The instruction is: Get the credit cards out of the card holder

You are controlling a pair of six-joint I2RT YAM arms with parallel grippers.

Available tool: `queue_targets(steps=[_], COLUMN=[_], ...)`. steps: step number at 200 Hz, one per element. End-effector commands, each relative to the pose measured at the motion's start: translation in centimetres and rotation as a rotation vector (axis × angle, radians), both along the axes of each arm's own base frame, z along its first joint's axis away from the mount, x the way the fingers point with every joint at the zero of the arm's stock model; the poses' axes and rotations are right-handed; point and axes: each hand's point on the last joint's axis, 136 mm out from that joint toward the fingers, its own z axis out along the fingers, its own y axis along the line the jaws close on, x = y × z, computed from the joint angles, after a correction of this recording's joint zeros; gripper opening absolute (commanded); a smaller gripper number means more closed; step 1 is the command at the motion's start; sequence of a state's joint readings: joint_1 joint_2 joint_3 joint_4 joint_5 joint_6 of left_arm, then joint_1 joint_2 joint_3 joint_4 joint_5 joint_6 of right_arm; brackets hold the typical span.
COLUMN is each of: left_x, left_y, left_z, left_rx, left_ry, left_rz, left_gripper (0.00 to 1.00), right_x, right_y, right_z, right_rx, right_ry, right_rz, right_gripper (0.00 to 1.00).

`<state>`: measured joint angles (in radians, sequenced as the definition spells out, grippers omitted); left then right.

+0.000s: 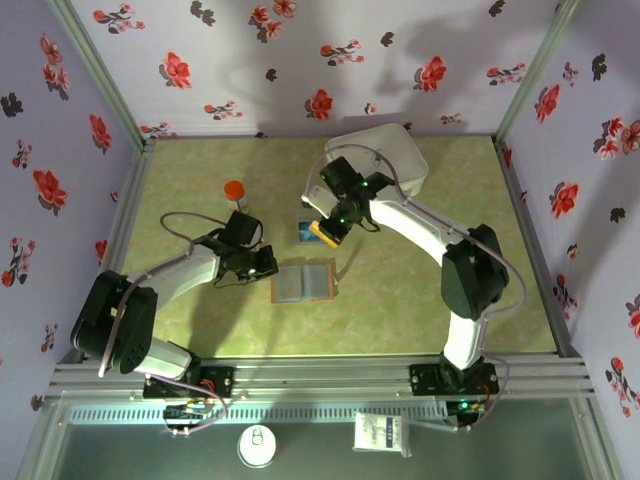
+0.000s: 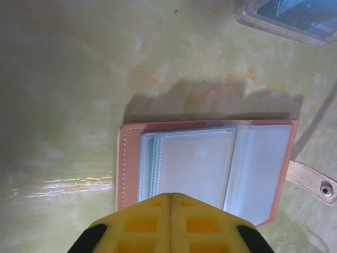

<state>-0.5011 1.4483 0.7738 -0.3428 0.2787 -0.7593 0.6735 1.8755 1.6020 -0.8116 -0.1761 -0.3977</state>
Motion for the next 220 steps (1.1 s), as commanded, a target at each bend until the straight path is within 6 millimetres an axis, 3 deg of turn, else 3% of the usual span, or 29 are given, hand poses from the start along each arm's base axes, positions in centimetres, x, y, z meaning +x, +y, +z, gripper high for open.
queue_targets(steps=[1, 40, 96, 144, 220], left_x=[0.7, 1.1, 0.5, 0.3, 0.3], left_y=[0.8, 2.0, 4.9, 5.8, 6.0], left_z=[0.4, 0.8, 0.5, 0.1, -1.4], left_rx=[0.024, 0.030, 0.053, 0.057, 0.068], left_ry=[-0.009, -0.014, 0.007, 0.026, 0.065], left_rz=[0.002, 0.032, 0.091, 0.120, 0.134], left_gripper=[0.06, 0.06, 0.06, 0.06, 0.06], right_x=[-0.2, 2.3, 5.0, 7.3, 8.0], right_y=[-2.1, -2.1, -0.1, 1.7, 2.7], right_z=[-1.1, -0.7, -0.1, -0.6, -3.2], right_rx=[-0.176, -0.233, -0.191, -0.148, -0.132], right_ry=[0.000, -0.017, 0.013, -0.032, -0.025], right_rz=[0.231, 0.338, 0.437, 0.473, 0.505], right_gripper=[0.00, 0.00, 0.00, 0.00, 0.00])
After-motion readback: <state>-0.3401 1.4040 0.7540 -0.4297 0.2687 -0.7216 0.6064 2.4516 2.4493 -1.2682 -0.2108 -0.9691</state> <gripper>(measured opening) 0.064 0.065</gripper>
